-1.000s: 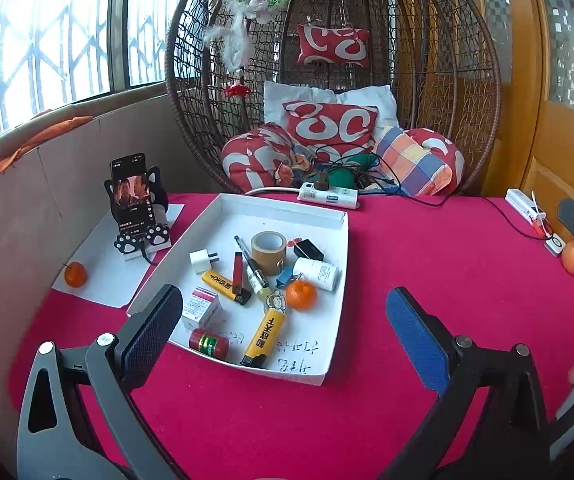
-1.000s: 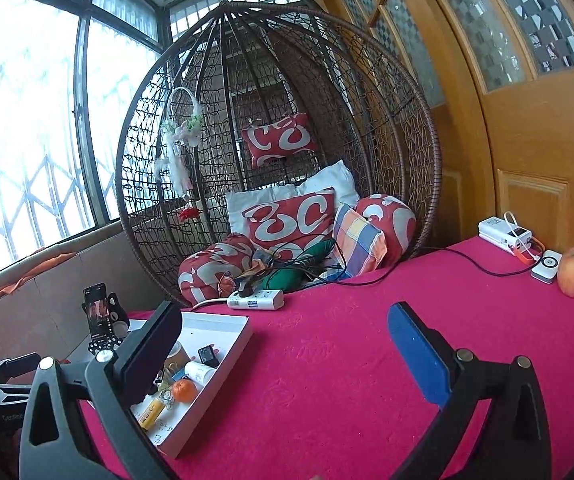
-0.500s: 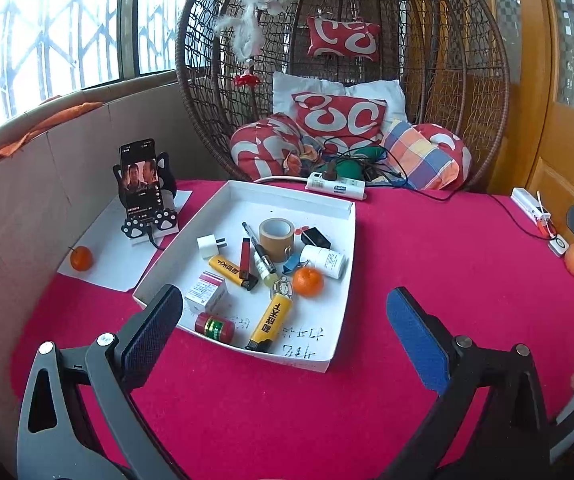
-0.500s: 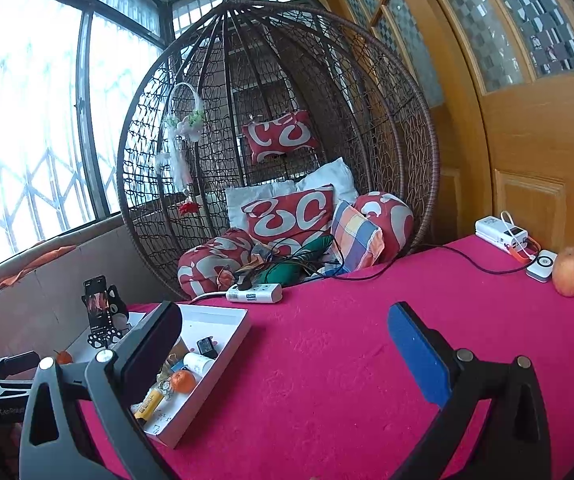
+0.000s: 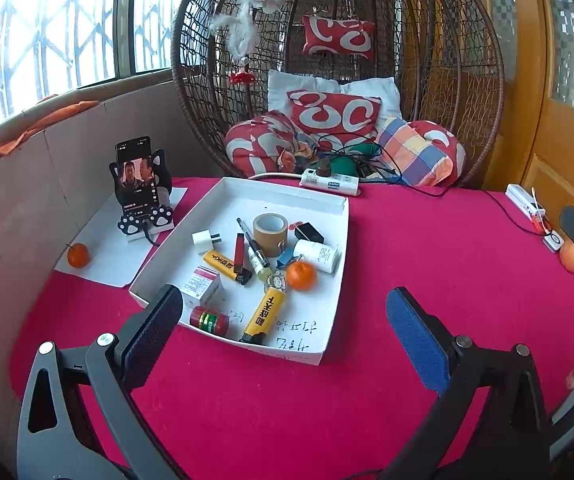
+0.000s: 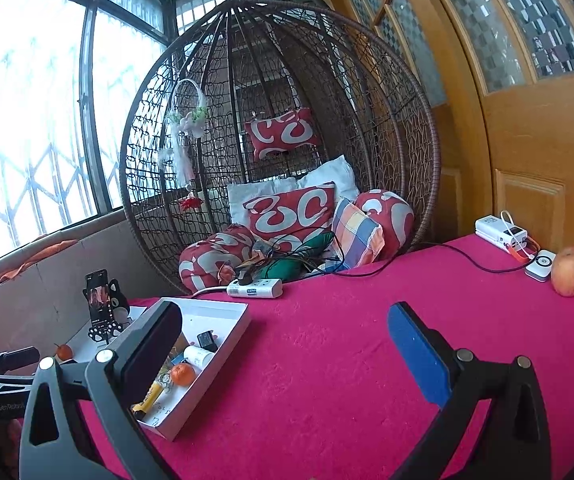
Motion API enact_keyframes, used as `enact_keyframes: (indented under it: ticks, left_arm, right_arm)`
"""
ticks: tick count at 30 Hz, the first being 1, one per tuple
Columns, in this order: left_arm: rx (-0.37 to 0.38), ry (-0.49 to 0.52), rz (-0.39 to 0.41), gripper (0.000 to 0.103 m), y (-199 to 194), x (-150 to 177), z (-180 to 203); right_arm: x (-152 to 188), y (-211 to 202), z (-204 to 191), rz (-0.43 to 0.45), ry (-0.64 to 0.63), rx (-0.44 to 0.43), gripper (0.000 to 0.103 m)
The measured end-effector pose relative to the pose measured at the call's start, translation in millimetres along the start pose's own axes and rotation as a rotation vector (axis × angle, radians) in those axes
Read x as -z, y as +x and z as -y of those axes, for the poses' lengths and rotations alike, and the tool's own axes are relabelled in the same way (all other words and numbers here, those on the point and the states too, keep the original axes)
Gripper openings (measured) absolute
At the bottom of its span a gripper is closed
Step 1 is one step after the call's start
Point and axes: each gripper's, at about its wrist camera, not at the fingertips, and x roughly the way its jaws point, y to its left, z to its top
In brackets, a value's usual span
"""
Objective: Organize rigid objects
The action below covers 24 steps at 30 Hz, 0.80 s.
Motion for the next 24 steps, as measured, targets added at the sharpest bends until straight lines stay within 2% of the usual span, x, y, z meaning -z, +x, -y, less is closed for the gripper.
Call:
enact_keyframes:
  ticks: [24]
  left_arm:
    - [0.01, 0.01, -0.018, 0.103, 2.2, 3.7, 3.4]
  right_arm:
    - [7.0, 2.4, 1.0, -0.023, -0.005, -0.002, 0.103]
